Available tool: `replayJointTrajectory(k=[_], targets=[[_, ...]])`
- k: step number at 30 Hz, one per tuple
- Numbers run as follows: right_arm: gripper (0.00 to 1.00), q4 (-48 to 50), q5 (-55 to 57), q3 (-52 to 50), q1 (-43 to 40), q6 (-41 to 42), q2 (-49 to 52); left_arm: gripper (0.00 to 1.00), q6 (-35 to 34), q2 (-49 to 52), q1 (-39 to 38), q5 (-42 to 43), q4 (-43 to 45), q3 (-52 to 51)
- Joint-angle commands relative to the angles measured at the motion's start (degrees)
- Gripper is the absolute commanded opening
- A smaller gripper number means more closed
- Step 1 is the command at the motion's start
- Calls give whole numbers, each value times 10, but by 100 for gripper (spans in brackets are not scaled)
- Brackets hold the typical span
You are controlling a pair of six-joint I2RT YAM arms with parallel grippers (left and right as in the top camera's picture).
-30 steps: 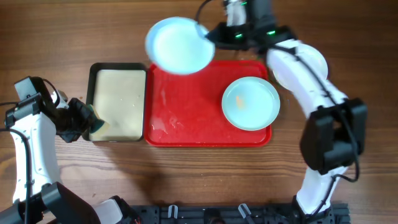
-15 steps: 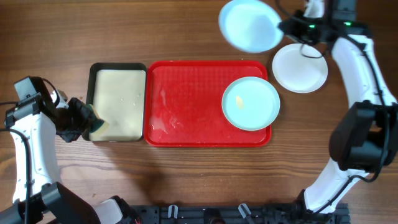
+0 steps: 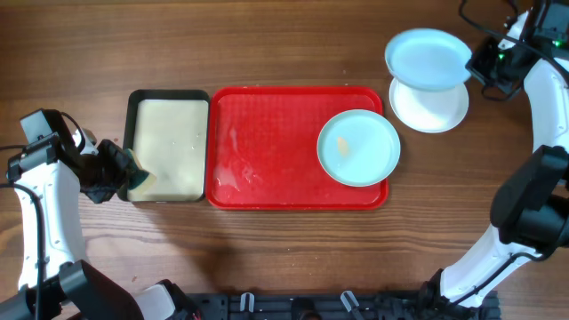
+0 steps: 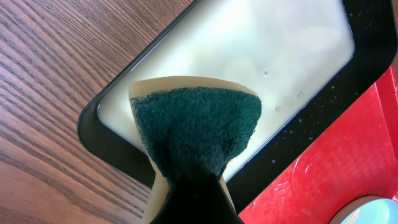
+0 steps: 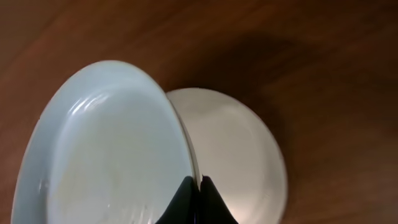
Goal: Clean dirty plates on tray and stack at the side
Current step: 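Carry the light-blue plate right and stack it on the white plate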
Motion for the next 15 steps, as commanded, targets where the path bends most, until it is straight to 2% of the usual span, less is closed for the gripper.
replayJointTrajectory(k=[1,4,11,15], targets=[[5,-31,73,-9,3,-10,-16,4,9,-10,-3,-1,1,-3],[4,-44,116,-10,3,-9,-16,4,9,-10,-3,-1,-2,-3],[4,-33,117,-52,3,1,-16,4,9,-10,-3,-1,-2,-3],[11,9,116,-89,3,1,-16,4,9,-10,-3,-1,-2,-3]])
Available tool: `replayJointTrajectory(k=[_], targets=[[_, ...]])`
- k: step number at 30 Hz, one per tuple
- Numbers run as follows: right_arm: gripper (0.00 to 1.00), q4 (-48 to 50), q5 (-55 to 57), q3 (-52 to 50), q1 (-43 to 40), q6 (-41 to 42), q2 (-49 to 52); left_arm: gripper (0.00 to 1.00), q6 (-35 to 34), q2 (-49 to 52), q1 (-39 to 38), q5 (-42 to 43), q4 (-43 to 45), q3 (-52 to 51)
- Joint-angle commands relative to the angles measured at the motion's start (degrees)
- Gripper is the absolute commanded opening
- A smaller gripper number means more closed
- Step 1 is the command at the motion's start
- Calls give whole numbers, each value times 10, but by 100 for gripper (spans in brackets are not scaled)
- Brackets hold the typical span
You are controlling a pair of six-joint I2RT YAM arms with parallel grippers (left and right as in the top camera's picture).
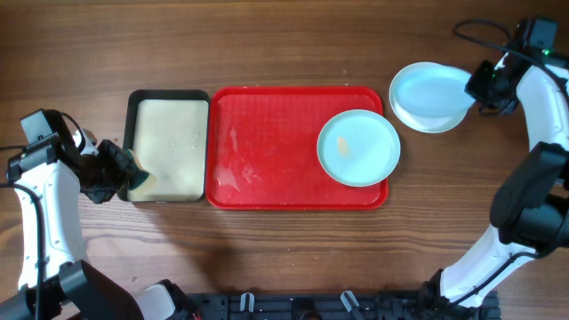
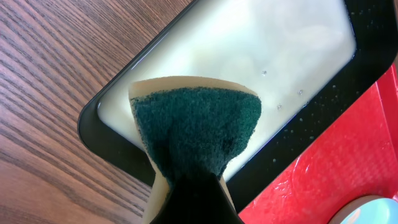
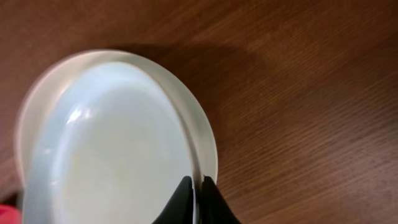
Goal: Clean dirty plates on tray and stack at the side
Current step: 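Carry the light-blue plate right and stack it on the white plate, then move the right gripper to the rim of the remaining light-blue plate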
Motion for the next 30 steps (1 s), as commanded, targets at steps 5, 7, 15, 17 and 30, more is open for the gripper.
replayJointTrajectory(k=[5,7,15,17,30], targets=[[46,40,-60,-25,3,-16,-15,4,9,-10,-3,-1,0,-3],[59,38,-116,-25,3,-32,-16,4,9,-10,-3,-1,0,-3],[63,-67,-250,-25,16,-24,-18,4,9,-10,-3,-1,0,-3],[63,-91,-262,-25,35,-23,-18,4,7,-10,-5,-1,0,-3],[100,-97,-258,-26,112,-44,-17,4,7,-10,-74,-1,19,-3]])
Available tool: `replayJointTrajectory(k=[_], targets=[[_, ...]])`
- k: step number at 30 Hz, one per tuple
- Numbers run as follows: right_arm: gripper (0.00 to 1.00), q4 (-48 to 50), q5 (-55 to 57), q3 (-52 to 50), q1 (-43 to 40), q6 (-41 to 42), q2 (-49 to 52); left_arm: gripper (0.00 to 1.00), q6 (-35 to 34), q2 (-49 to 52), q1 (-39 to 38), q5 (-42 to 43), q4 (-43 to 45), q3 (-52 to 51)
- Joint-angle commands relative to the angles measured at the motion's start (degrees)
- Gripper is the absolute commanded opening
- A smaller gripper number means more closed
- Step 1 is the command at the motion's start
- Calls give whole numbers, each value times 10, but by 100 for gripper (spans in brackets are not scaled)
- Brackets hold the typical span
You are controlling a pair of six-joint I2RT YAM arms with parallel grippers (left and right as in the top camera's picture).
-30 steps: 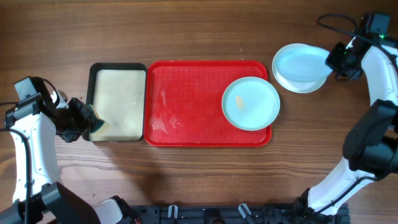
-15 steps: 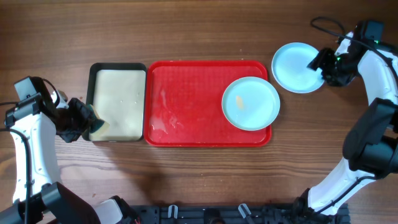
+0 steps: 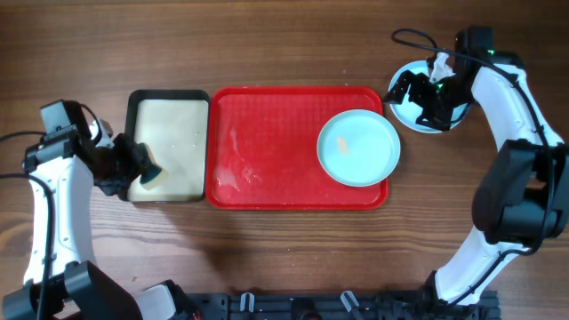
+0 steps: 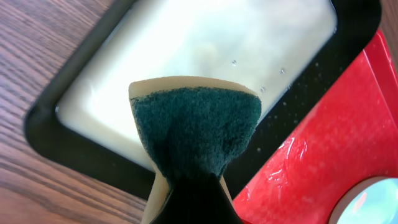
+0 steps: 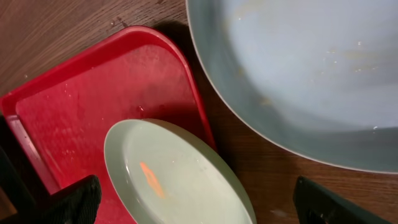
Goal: Clean dirty plates on tray and stack at the side
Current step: 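Move the right gripper to the rim of the remaining light-blue plate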
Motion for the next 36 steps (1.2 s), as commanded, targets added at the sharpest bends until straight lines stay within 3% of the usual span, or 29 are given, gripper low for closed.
replayJointTrajectory(k=[1,4,7,24,36], targets=[[98,-1,-6,-2,3,-17,-17,4,7,-10,-17,-1,5,-3],[63,-8,23,-2,3,-12,-17,4,7,-10,-28,-1,8,-3],[54,-23,69,-2,7,12,-17,4,7,-10,-35,-1,8,-3],[48,-19,216,-82,150,61,-17,4,7,-9,-47,-1,12,-3],[47,-15,246,-82,163,61,-17,4,7,-9,-47,-1,12,-3]])
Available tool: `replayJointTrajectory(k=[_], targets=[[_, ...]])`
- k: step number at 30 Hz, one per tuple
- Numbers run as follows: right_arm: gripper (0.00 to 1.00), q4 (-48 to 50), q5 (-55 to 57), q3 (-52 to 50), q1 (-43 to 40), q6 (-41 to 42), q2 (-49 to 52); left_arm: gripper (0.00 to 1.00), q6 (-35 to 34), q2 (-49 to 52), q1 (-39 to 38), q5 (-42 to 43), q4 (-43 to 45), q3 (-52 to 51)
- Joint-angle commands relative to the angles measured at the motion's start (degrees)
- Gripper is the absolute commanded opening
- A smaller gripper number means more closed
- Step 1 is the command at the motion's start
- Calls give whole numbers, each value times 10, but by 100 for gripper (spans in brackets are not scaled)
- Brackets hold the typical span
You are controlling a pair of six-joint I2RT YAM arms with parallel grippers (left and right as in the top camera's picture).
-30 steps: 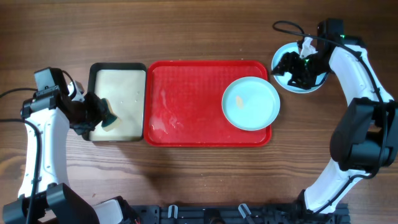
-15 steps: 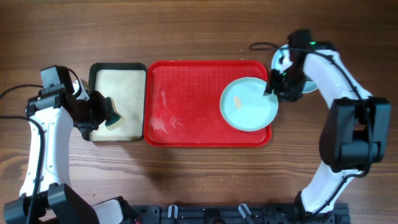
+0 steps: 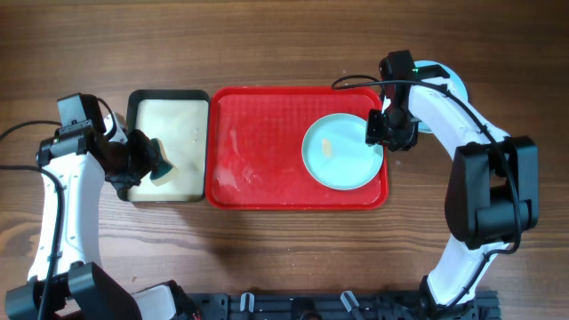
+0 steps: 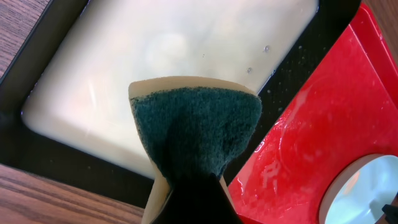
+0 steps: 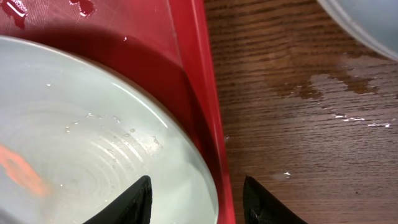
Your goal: Clean dirty plates on tray and stack at the side
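A pale green plate (image 3: 338,153) with an orange smear (image 5: 18,168) lies at the right end of the red tray (image 3: 258,133). My right gripper (image 3: 388,130) is open at the plate's right rim, one finger (image 5: 134,199) over the plate, the other (image 5: 264,199) beyond the tray's edge. My left gripper (image 3: 147,162) is shut on a green-and-yellow sponge (image 4: 196,130), held over the black tub of soapy water (image 3: 169,133). The stacked plates (image 3: 444,76) sit right of the tray, mostly hidden by my right arm.
Wet patches mark the wood (image 5: 323,87) between the tray and the stack. Water beads lie on the tray's left part (image 3: 236,173). The tub touches the tray's left side.
My right gripper went from beside the stack to the green plate's right rim, still open. The plate now lies a little further left. My left gripper carried the sponge further over the tub, toward the tray.
My right gripper held a pale blue plate above a white plate at the right, then lowered onto it, then stood open with the blue plate stacked. It now straddles the tray plate's rim. My left gripper kept the sponge and shifted from the tub's corner over the water.
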Motion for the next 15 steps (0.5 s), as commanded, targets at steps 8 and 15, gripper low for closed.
replayJointTrajectory(k=[8,15], targets=[[47,10,29,-4,1,8,-16,4,7,-9,-3,-1,1,-3],[22,0,-8,-9,2,9,-16,4,7,-9,-3,-1,1,-3]])
